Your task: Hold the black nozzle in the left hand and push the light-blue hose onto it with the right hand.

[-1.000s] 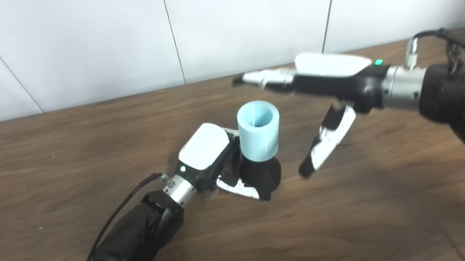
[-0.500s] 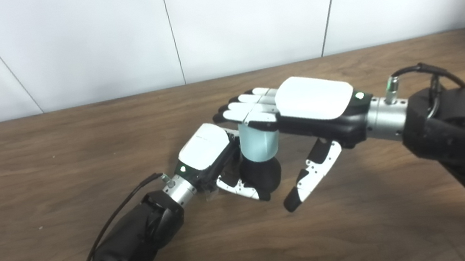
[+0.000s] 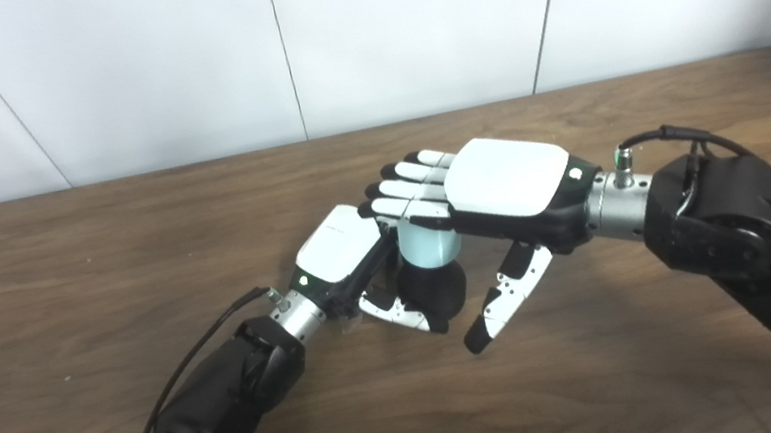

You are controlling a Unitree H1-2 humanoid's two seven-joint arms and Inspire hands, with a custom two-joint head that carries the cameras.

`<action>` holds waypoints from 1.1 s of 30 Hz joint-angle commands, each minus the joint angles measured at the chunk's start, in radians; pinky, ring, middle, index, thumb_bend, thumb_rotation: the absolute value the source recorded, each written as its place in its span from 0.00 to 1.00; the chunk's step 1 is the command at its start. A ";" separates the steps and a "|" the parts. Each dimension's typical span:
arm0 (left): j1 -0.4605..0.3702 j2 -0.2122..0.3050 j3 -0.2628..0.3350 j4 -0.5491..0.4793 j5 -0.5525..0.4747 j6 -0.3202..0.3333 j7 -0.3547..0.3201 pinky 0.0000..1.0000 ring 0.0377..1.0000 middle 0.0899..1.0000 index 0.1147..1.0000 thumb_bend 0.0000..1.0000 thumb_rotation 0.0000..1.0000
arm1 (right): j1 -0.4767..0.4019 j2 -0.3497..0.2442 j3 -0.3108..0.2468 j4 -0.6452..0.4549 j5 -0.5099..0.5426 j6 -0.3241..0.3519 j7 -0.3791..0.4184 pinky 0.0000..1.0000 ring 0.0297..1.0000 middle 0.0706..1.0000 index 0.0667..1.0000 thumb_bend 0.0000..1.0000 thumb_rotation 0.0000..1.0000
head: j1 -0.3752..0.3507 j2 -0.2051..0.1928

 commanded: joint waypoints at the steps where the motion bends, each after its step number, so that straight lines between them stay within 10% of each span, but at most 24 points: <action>1: 0.186 0.016 -0.079 0.101 0.071 0.036 -0.107 0.32 0.36 0.38 0.47 0.50 0.00 | -0.002 -0.019 -0.002 0.009 -0.005 0.009 0.038 1.00 1.00 1.00 1.00 0.93 0.81 | -0.002 0.002; 9: 0.186 0.016 -0.078 0.096 0.067 0.038 -0.115 0.33 0.36 0.37 0.45 0.50 0.00 | 0.038 -0.003 0.000 0.014 0.112 0.082 0.065 0.93 1.00 1.00 1.00 0.93 0.78 | -0.003 0.007; 22: 0.185 0.013 -0.079 0.097 0.072 0.048 -0.115 0.33 0.35 0.37 0.44 0.50 0.00 | 0.069 -0.011 0.059 0.007 0.156 0.000 0.023 0.89 0.97 0.99 0.96 0.91 0.77 | 0.003 0.009; 33: 0.187 0.017 -0.078 0.089 0.076 0.046 -0.112 0.32 0.36 0.38 0.47 0.50 0.00 | 0.066 0.003 0.038 0.032 0.115 0.069 0.001 0.96 1.00 1.00 1.00 0.86 0.92 | 0.001 0.015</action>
